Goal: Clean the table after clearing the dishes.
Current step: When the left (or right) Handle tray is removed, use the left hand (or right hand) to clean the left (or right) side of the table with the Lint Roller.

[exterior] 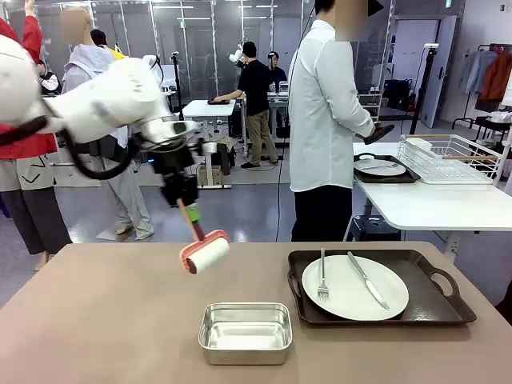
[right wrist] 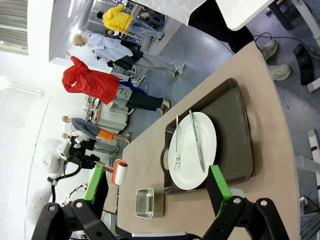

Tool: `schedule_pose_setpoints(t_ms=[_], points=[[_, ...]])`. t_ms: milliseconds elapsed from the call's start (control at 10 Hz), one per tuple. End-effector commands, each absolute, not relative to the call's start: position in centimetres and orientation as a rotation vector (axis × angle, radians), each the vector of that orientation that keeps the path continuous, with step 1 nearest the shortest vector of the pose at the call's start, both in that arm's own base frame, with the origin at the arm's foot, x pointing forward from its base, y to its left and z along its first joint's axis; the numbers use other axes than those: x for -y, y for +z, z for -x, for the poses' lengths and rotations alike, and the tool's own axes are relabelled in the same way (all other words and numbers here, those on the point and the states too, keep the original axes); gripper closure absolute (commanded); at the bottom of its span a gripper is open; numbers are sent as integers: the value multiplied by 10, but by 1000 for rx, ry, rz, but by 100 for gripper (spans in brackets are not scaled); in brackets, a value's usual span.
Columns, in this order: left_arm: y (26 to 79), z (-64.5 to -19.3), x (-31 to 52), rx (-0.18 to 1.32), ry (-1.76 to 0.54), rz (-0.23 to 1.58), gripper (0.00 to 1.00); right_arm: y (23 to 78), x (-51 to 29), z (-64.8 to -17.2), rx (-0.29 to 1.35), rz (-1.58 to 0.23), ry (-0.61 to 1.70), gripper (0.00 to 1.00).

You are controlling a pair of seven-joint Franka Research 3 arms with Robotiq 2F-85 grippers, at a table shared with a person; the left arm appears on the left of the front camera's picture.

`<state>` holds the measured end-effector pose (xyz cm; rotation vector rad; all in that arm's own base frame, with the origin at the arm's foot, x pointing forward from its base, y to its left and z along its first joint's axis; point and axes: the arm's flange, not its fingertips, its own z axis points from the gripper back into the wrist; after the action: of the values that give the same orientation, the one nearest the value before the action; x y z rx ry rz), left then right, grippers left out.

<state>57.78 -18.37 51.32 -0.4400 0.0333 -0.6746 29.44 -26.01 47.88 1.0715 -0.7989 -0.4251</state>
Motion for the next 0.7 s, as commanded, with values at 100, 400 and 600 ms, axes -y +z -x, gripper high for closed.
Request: schedule_pose_setpoints(t_ms=[100, 400, 600], points=[[475, -507, 119, 50, -309, 514, 81, 478, 260, -294, 825, -1076, -407, 0], [455, -490, 82, 216, -321, 498, 81, 478, 260, -294, 825, -1076, -407, 0], [461, -507, 85, 19, -253, 507, 81, 478, 260, -294, 825, -1076, -407, 0]])
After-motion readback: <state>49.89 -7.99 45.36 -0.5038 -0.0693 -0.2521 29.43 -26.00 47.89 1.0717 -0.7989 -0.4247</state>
